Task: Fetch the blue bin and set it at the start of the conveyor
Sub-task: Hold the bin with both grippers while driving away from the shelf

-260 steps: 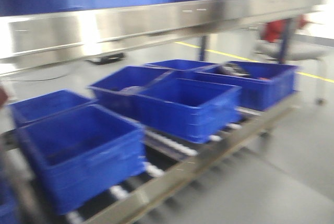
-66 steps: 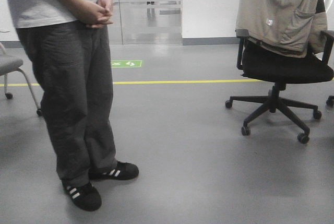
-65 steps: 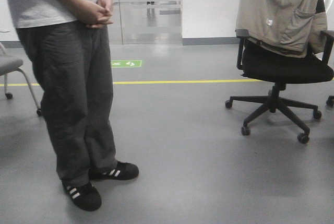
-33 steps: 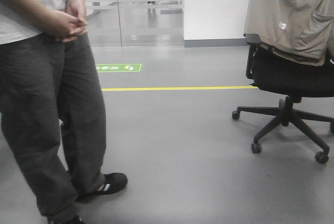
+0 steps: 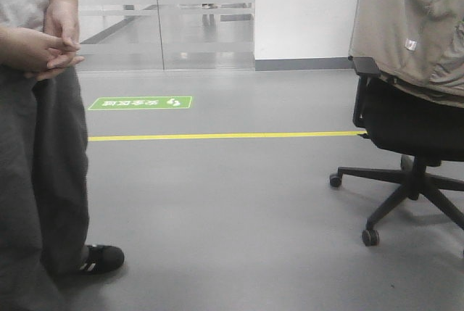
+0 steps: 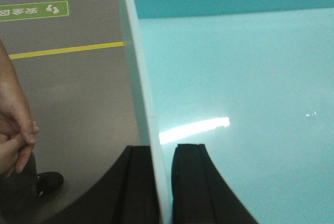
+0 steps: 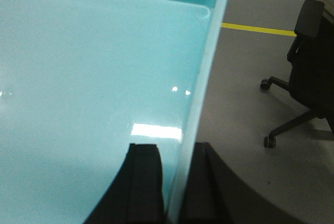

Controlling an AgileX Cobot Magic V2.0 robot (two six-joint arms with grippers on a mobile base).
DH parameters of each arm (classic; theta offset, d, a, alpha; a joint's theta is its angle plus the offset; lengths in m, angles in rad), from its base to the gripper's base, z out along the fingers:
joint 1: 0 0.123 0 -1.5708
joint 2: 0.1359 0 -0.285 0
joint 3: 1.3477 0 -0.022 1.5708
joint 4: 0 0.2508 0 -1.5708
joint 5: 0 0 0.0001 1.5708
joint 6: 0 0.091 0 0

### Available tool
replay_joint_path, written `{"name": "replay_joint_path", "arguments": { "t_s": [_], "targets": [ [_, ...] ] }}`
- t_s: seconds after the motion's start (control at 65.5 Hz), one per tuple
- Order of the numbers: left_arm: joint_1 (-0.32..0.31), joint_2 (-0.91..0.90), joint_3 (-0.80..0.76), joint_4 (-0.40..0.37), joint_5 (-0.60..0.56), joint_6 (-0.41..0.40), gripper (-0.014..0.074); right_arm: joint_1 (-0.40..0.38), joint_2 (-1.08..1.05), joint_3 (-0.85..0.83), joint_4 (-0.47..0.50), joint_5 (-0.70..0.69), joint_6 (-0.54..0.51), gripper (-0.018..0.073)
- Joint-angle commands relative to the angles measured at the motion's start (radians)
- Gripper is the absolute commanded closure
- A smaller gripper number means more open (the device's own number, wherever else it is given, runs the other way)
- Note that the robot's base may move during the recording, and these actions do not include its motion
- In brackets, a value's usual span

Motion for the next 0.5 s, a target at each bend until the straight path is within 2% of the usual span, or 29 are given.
{"name": "replay_joint_path", "arguments": {
  "t_s": [0.0,0.488],
  "targets": [
    [-0.012,-0.012,-0.007,-0.044,-0.086,0.016,0.0708,0.013,-0.01,-0.007,0.06,-0.07,-0.027,0.0711],
    [-0.012,-0.012,-0.007,-0.042,-0.086,0.016,0.0708,0.013,-0.01,-0.007,0.06,-0.07,-0.027,0.0711]
  ]
}}
